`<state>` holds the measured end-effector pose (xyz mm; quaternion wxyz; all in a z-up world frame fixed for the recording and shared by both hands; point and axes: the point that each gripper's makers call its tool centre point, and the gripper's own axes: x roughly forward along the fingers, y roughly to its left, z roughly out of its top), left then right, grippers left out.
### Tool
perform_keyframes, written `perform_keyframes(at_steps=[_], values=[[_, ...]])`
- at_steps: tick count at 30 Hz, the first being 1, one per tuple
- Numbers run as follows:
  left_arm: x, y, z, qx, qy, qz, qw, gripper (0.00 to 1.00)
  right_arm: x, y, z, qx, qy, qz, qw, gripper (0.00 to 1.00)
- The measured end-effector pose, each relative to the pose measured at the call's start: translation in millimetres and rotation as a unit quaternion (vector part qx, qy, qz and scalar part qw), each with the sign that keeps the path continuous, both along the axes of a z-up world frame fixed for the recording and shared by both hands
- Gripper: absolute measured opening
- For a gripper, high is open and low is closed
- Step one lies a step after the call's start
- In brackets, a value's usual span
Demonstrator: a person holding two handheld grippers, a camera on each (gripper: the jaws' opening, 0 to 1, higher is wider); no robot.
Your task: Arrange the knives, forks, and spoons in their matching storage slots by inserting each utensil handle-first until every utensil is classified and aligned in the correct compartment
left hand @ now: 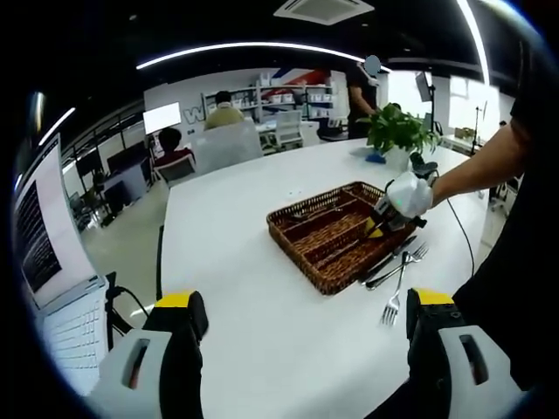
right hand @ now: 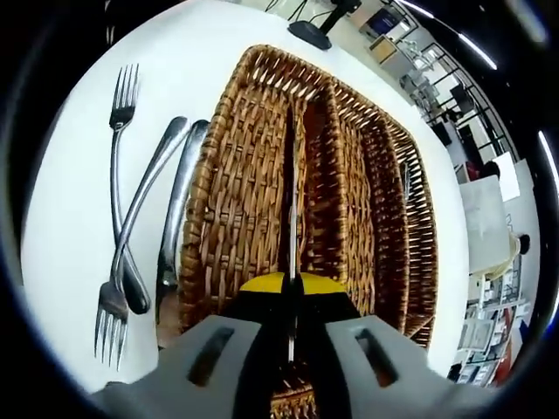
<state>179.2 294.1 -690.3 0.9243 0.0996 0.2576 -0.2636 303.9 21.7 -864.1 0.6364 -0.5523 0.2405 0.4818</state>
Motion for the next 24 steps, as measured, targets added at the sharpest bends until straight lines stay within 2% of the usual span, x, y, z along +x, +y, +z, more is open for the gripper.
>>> perform_keyframes(at_steps=[3,6,9,10,11,15,17,20,21,22,24], values=[[0.1,-1.2,-2.5,0.000,0.002,-0.002,1.0000,0.99,-0.7,-0.2,-0.1,-0.003,0.008,0.007,0.9999,0.03],[1.0,-10.9,0.5,0.000,-0.002,-0.005,1.0000,0.99,-1.3,-1.6,-0.2,0.003,0.013,0.012,0.9998,0.04],[2.1,-13.7,3.0,-0.004,-0.006,-0.007,1.0000,0.99,-4.4,-1.2,1.1,0.007,0.022,0.018,0.9996,0.07],[2.4,-16.4,4.0,-0.003,-0.006,-0.008,0.9999,0.99,-3.8,-0.8,3.9,0.014,0.021,0.011,0.9996,0.10],[2.1,-20.0,4.7,-0.002,-0.006,-0.010,0.9999,0.99,-10.0,3.1,3.9,0.036,0.044,-0.008,0.9983,0.13],[2.3,-23.4,4.7,-0.006,-0.005,-0.014,0.9999,0.99,-13.1,5.1,7.8,0.055,0.051,-0.018,0.9970,0.23],[2.5,-24.5,4.8,-0.007,-0.006,-0.017,0.9998,0.99,-13.1,5.5,10.9,0.062,0.050,-0.017,0.9967,0.24],[3.0,-27.6,4.6,-0.013,-0.004,-0.022,0.9997,0.99,-14.7,13.0,28.4,0.121,0.074,-0.055,0.9884,0.28],[3.5,-28.5,5.1,-0.014,-0.005,-0.023,0.9996,0.99,-14.5,16.2,35.0,0.133,0.076,-0.053,0.9868,0.33],[3.5,-29.6,5.5,-0.014,-0.006,-0.024,0.9996,0.99,-8.0,18.4,45.0,0.147,0.056,-0.054,0.9861,0.44],[3.8,-31.5,6.3,-0.015,-0.007,-0.025,0.9996,0.99,-2.2,21.4,57.8,0.176,0.057,-0.070,0.9802,0.62]])
